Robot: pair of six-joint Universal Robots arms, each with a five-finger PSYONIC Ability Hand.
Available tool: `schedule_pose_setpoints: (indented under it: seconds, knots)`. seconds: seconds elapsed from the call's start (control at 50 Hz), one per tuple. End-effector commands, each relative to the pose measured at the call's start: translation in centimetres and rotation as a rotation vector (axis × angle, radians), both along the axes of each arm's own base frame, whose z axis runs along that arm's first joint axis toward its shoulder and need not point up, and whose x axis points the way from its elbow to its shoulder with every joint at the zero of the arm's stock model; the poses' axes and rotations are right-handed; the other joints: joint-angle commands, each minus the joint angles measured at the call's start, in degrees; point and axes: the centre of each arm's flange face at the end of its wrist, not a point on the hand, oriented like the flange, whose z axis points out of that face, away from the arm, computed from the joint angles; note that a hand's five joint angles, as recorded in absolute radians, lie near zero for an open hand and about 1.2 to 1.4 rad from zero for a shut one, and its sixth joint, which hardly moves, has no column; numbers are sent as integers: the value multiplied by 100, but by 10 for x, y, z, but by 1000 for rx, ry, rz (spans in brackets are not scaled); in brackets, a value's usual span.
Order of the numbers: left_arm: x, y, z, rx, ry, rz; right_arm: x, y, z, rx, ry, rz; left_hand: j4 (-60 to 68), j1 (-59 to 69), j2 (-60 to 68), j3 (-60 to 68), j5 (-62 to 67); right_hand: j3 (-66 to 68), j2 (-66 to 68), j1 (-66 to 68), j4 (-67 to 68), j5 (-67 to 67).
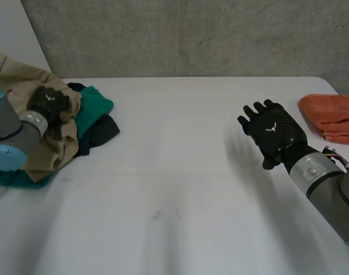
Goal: Fold the laundry.
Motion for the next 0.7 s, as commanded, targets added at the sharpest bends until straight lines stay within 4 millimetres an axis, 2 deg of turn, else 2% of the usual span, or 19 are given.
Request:
schedule_pose_setpoints:
  seconds: [0.02, 0.04, 0.06, 0.1, 0.12, 0.16, 0.18, 0.2, 0.28, 0.34, 0.36, 0.38, 0.4, 0.42, 0.48, 0.54, 0.58, 0.64, 0.7]
  knots:
    - [-51, 48, 79, -191, 148, -38, -2, -3, 6, -21, -3, -25, 1352, 2030, 1433, 1669, 1715, -215, -260, -152, -342, -373]
    - [-66, 68, 91, -192, 200, -94, -3, -4, 10, -35, -6, -38, 1352, 2030, 1433, 1669, 1715, -215, -260, -152, -342, -373]
    - [-75, 80, 94, -182, 224, -129, -4, -5, 12, -40, -8, -46, 1352, 2030, 1433, 1669, 1715, -215, -260, -152, -342, -373]
    - [-94, 105, 98, -151, 268, -219, -5, -6, 17, -56, -14, -62, 1352, 2030, 1433, 1669, 1715, -215, -260, -152, -342, -373]
    - [-114, 131, 98, -109, 307, -324, -6, -9, 23, -73, -20, -79, 1352, 2030, 1433, 1669, 1715, -215, -260, -152, -342, -373]
    - [-133, 159, 93, -48, 340, -439, -6, -12, 28, -89, -25, -97, 1352, 2030, 1433, 1669, 1715, -215, -260, -152, -342, -373]
    - [-142, 173, 88, -10, 354, -501, -7, -13, 29, -95, -26, -106, 1352, 2030, 1433, 1669, 1715, -215, -260, -152, -342, -373]
    - [-159, 201, 77, 68, 371, -619, -8, -15, 33, -104, -31, -122, 1352, 2030, 1433, 1669, 1715, -215, -260, -152, -342, -373]
    - [-184, 256, 50, 229, 376, -837, -9, -19, 38, -110, -55, -147, 1352, 2030, 1433, 1669, 1715, -215, -260, -152, -342, -373]
    - [-192, 274, 33, 310, 368, -900, -9, -19, 38, -106, -62, -146, 1271, 1949, 1352, 1588, 1634, -215, -260, -152, -342, -373]
    - [-194, 283, 22, 356, 356, -914, -9, -19, 38, -102, -62, -146, -1761, -1083, -1680, -1444, -1398, -215, -260, -152, -342, -373]
    - [-195, 286, 17, 376, 346, -917, -9, -19, 38, -102, -64, -148, -3340, -2662, -3259, -3023, -2977, -215, -260, -152, -342, -373]
    - [-196, 290, 15, 391, 343, -920, -9, -18, 37, -99, -63, -146, -4405, -3727, -4324, -4088, -4042, -215, -260, -152, -342, -373]
    - [-196, 291, 14, 402, 340, -919, -10, -18, 37, -96, -64, -146, -4782, -4104, -4701, -4465, -4419, -215, -260, -152, -342, -373]
    - [-194, 289, 21, 410, 349, -893, -9, -17, 36, -91, -64, -139, -4936, -4259, -4855, -4619, -4573, -215, -260, -152, -342, -373]
    - [-185, 276, 40, 348, 363, -819, -7, -15, 34, -82, -69, -129, -5021, -4343, -4940, -4704, -4658, -215, -260, -152, -342, -373]
    - [-170, 261, 55, 287, 377, -715, -7, -14, 34, -75, -72, -127, -5004, -4327, -4924, -4687, -4641, -215, -260, -152, -342, -373]
    - [-156, 249, 65, 238, 397, -579, -7, -12, 31, -39, -68, -129, -5004, -4326, -4923, -4687, -4641, -215, -260, -152, -342, -373]
    - [-146, 247, 66, 227, 414, -478, -8, -6, 28, 21, -52, -126, -5004, -4326, -4923, -4687, -4641, -215, -260, -152, -342, -373]
